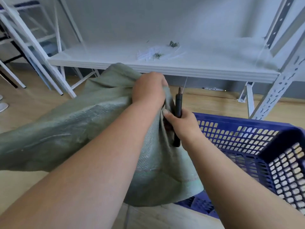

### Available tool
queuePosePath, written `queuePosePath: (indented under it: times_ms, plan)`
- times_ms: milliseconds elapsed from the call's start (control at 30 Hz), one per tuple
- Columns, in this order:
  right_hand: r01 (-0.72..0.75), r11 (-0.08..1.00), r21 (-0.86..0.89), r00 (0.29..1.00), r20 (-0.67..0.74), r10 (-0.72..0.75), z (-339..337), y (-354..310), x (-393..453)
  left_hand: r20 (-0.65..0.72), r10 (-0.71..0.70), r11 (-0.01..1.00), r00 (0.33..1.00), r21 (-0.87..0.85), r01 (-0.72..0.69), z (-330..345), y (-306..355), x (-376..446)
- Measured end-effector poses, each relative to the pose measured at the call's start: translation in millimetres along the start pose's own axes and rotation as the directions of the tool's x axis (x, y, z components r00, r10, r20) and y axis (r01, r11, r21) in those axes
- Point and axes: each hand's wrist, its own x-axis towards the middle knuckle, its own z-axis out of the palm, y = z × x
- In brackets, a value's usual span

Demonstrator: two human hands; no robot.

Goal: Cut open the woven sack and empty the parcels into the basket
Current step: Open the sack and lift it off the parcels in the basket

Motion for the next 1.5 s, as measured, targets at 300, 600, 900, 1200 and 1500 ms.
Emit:
queuePosePath:
  times_ms: [300,600,900,1200,1500]
  plan:
    - [-0.39,0.87,0.302,0.894,-0.104,0.437,3,25,64,0.31,-0.16,0.909,0.937,0.417,0.017,-54,-14,-36]
    - [-0.425,0.794,0.435,0.855,-0.095,0.51,5,44,80,0.161,-0.519,0.721,0.839,0.609,0.329,-50,-110,-55]
    - [-0.497,0.77,0.4,0.821,-0.071,0.567,-14,65,91,-0.228,-0.28,0.944,0.933,0.111,0.31,-35,-71,1]
    - [-0.55,0.826,0.121,0.795,-0.229,0.562,-11,40,62,-0.041,-0.267,0.961,0.963,0.057,0.269,-43,-26,12]
    - [-0.395,0.825,-0.404,0.912,-0.285,0.297,-12,-79,-18,0.22,-0.288,0.957,0.932,0.025,0.29,-122,14,19]
